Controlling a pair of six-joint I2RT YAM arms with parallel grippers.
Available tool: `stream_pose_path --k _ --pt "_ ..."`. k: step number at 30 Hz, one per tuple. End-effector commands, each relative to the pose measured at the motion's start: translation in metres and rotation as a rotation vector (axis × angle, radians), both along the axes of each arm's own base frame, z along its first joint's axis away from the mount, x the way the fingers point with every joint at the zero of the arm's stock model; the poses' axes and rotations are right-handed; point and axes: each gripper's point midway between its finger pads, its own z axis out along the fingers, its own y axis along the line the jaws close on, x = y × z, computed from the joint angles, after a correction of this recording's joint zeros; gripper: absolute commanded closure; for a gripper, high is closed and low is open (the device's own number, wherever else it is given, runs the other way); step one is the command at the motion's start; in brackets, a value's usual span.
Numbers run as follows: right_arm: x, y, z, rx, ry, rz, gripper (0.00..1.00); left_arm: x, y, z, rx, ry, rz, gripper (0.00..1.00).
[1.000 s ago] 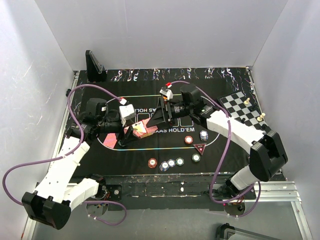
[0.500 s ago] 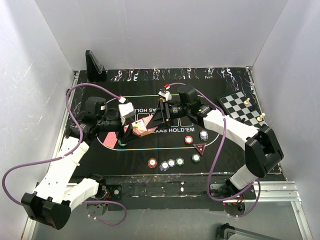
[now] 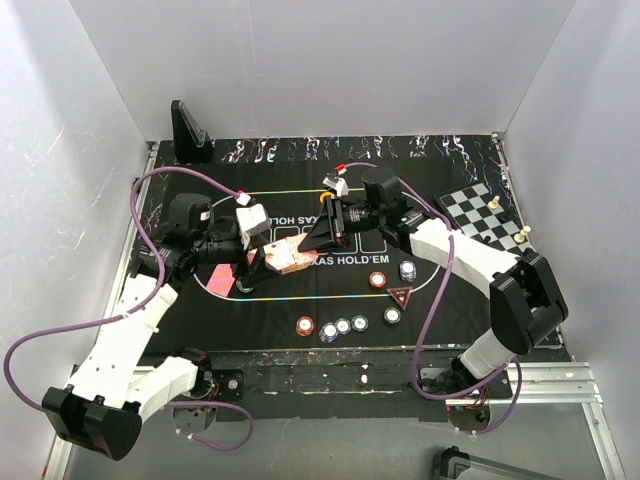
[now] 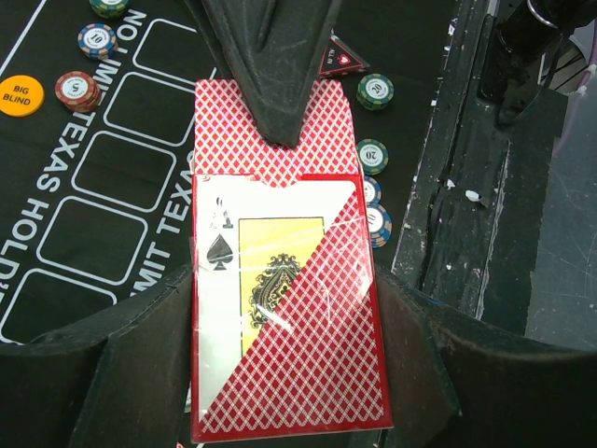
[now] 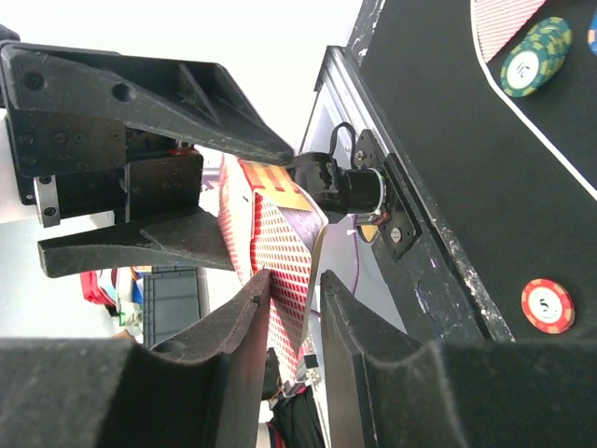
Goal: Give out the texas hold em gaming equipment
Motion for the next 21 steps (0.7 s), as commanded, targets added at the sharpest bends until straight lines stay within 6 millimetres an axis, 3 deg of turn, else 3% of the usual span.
stream_pose_path --k 1,12,14,19,21 --pt "0.005 -0.01 0.006 0.023 -0.029 -0.027 0.67 -0.005 -0.006 0.035 -0.072 -0.095 -0.044 1.0" --pt "0.006 -0.018 0.011 0.027 -0.039 -0.05 0.75 -0.006 -0.006 0.035 -0.08 -0.092 -0.038 1.0" --pt "0.005 -0.018 0.015 0.039 -0.039 -0.048 0.66 -0.006 -0.006 0.033 -0.082 -0.091 -0.033 1.0" --pt "0.001 -0.013 0.027 0.141 0.025 -0.028 0.25 -0.003 -0.007 0.037 -0.099 -0.099 -0.019 1.0" --pt "-0.002 -0.01 0.032 0.18 0.047 -0.017 0.19 -0.001 -0.008 0.04 -0.108 -0.107 -0.015 1.0"
